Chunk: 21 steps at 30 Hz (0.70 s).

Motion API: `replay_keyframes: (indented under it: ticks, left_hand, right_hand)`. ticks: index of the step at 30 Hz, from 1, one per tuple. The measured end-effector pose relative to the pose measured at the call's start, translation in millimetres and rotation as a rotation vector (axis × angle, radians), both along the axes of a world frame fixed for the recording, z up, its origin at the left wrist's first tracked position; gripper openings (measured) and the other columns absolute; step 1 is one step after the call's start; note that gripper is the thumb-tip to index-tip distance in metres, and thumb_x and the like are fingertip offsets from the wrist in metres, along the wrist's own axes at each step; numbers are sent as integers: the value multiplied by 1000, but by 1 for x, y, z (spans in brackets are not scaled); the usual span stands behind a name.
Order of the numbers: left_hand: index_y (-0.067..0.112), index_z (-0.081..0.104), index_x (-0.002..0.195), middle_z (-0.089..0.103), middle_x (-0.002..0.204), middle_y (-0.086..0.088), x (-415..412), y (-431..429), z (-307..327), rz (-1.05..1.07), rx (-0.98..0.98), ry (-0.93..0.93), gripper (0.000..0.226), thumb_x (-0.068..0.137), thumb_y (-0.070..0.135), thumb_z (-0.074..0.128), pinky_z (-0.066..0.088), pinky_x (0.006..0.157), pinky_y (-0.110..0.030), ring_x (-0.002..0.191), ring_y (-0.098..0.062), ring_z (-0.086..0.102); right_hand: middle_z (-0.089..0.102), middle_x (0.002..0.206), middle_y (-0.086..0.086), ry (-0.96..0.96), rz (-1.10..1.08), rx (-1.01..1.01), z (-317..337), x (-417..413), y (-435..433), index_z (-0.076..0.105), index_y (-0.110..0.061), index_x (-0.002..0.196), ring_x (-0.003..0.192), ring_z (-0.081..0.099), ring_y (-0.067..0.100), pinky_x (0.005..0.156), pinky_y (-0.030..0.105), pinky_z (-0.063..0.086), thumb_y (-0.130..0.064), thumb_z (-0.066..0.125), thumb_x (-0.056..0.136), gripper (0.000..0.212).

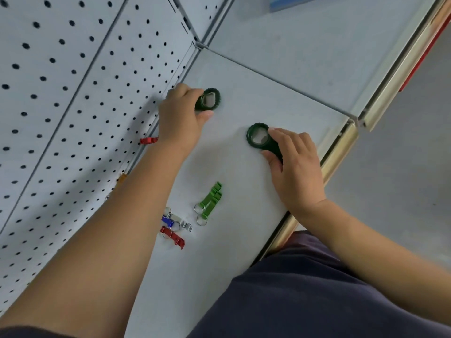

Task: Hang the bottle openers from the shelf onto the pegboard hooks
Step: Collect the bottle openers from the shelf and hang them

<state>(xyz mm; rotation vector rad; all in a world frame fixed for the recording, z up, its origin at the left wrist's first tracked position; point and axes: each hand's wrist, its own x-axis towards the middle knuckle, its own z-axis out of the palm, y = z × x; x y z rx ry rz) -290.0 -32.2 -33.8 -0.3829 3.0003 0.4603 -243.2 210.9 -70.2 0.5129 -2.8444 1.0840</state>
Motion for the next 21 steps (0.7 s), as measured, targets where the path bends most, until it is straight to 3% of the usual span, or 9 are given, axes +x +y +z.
replay_keyframes:
  ticks: [5, 9, 13, 15, 18, 21]
  left_hand:
    - [9, 64, 118, 54, 109, -3, 18, 9, -3, 161, 135, 31, 40, 85, 27, 79, 45, 85, -27, 99, -18, 52]
    - [11, 68, 106, 64, 104, -7, 38, 30, 4, 214, 168, 62, 25, 87, 25, 77, 53, 83, -37, 94, -22, 61]
    - [10, 68, 89, 70, 86, -4, 66, 56, 20, 321, 392, 136, 19, 89, 28, 75, 52, 70, -32, 81, -23, 65]
    - [9, 68, 88, 71, 82, -3, 83, 66, 32, 411, 511, 172, 23, 89, 30, 74, 55, 71, -34, 79, -21, 66]
    - [11, 70, 93, 73, 84, 0, 116, 77, 55, 493, 640, 223, 21, 91, 32, 73, 56, 67, -19, 77, -10, 67]
    - [14, 73, 96, 76, 87, 1, 159, 83, 76, 575, 753, 277, 17, 93, 30, 71, 53, 68, -11, 82, -6, 70]
  right_hand:
    - [68, 120, 7, -73, 5, -35, 6, -3, 2, 59, -8, 129, 106, 58, 31, 95, 35, 45, -18, 68, 94, 38]
    - [65, 120, 2, -215, -14, -52, 16, -4, 2, 53, -13, 135, 111, 55, 25, 97, 35, 44, -24, 71, 91, 49]
    - [66, 116, 7, -346, 46, 17, 27, -12, 3, 54, -11, 133, 111, 56, 28, 94, 35, 42, -25, 67, 94, 43]
    - [67, 105, 6, -372, 110, 31, 34, -14, 5, 61, -12, 120, 98, 60, 28, 81, 35, 46, -25, 63, 96, 27]
    - [60, 82, -1, -455, 81, -101, 51, -4, 9, 60, -16, 105, 70, 55, 16, 59, 26, 42, -26, 60, 99, 12]
    - [56, 74, -4, -522, 72, -192, 70, 24, 7, 59, -16, 99, 60, 47, 14, 53, 26, 37, -28, 53, 102, 13]
